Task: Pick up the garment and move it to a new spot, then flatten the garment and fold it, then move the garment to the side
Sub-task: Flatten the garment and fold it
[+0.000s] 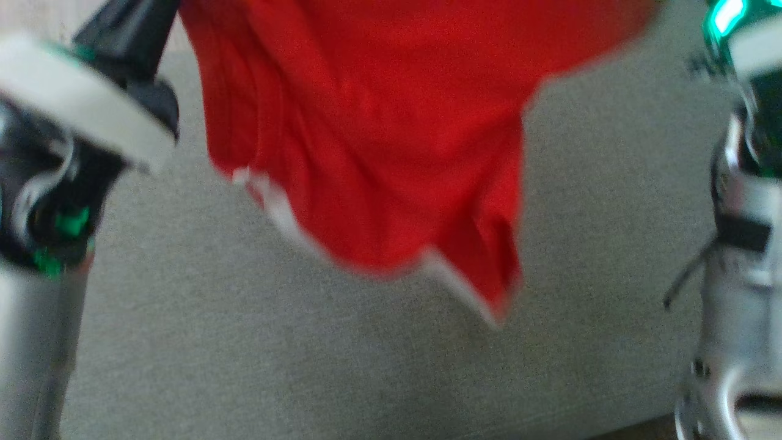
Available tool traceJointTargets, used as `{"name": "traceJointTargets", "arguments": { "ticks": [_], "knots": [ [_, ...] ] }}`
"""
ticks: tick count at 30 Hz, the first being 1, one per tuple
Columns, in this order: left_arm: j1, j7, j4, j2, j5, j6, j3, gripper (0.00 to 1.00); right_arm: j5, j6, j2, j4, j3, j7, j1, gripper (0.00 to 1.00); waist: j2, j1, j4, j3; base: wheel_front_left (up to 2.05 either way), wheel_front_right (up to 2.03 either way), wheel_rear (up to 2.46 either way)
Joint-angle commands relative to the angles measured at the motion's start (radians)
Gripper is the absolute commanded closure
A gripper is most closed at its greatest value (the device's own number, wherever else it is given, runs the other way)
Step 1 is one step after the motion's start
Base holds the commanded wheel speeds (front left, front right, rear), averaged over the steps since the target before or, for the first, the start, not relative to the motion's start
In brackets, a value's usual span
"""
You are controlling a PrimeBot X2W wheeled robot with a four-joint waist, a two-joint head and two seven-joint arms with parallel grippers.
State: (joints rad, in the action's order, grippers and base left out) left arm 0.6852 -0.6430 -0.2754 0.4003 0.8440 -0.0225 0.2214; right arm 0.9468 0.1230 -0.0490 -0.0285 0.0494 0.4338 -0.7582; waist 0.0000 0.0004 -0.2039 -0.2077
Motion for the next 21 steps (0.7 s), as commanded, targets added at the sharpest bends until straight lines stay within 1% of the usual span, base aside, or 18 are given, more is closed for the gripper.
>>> {"name": "traceJointTargets", "arguments": {
  "ticks": [1,3,4,6,8,10,13,15,16,17,19,20,21],
  "knots": [
    [0.078,0.023,0.022,0.03,-0.031,0.004,-0.044,1.0,-0.003,0.008,-0.001,-0.015,-0.022,-0.033,-0.073,1.0,0.0,-0.0004,-0.013,-0.037,0.0,0.0,0.0],
    [0.173,0.081,0.145,0.005,-0.072,0.03,-0.026,1.0,0.012,0.008,-0.001,-0.137,-0.057,-0.1,-0.181,1.0,0.0,-0.0004,-0.015,-0.058,0.0,0.0,0.0],
    [0.22,0.118,0.208,-0.014,-0.093,0.034,-0.022,1.0,0.013,0.008,-0.001,-0.195,-0.076,-0.141,-0.235,1.0,0.0,-0.0004,-0.015,-0.072,0.0,0.0,0.0],
    [0.311,0.207,0.317,-0.036,-0.157,0.062,0.003,1.0,0.021,0.008,-0.001,-0.291,-0.125,-0.22,-0.327,1.0,0.0,-0.0004,-0.013,-0.102,0.0,0.0,0.0],
    [0.372,0.305,0.421,-0.059,-0.212,0.088,0.031,1.0,0.041,0.008,-0.001,-0.372,-0.179,-0.299,-0.386,1.0,0.0,-0.0004,-0.011,-0.126,0.0,0.0,0.0],
    [0.395,0.406,0.513,-0.089,-0.237,0.098,0.036,1.0,0.063,0.008,-0.001,-0.437,-0.234,-0.367,-0.402,1.0,0.0,-0.0004,-0.008,-0.141,0.0,0.0,0.0],
    [0.345,0.518,0.608,-0.113,-0.253,0.118,0.061,1.0,0.039,0.008,-0.001,-0.498,-0.328,-0.431,-0.349,1.0,0.0,-0.0004,0.0,-0.152,0.0,0.0,0.0],
    [0.265,0.578,0.649,-0.134,-0.241,0.128,0.076,1.0,0.0,0.008,-0.001,-0.517,-0.375,-0.466,-0.276,1.0,0.0,-0.0004,0.009,-0.152,0.0,0.0,0.0],
    [0.216,0.604,0.665,-0.142,-0.236,0.131,0.084,1.0,-0.002,0.008,-0.001,-0.517,-0.391,-0.476,-0.23,1.0,0.0,-0.0004,0.011,-0.152,0.0,0.0,0.0],
    [0.166,0.624,0.672,-0.145,-0.237,0.134,0.099,1.0,-0.004,0.008,-0.001,-0.515,-0.397,-0.485,-0.186,1.0,0.0,-0.0004,0.014,-0.159,0.0,0.0,0.0],
    [0.059,0.676,0.682,-0.161,-0.231,0.138,0.12,1.0,-0.056,0.008,-0.01,-0.52,-0.401,-0.503,-0.092,1.0,0.0,-0.0004,0.025,-0.162,0.0,0.0,0.0],
    [0.059,0.676,0.682,-0.161,-0.231,0.138,0.12,1.0,-0.056,0.008,-0.01,-0.52,-0.401,-0.503,-0.092,1.0,0.0,-0.0004,0.025,-0.162,0.0,0.0,0.0],
    [0.003,0.695,0.683,-0.167,-0.228,0.141,0.137,1.0,-0.083,0.008,-0.021,-0.517,-0.402,-0.508,-0.042,1.0,0.0,-0.0004,0.031,-0.158,0.0,0.0,0.0]
  ]
}}
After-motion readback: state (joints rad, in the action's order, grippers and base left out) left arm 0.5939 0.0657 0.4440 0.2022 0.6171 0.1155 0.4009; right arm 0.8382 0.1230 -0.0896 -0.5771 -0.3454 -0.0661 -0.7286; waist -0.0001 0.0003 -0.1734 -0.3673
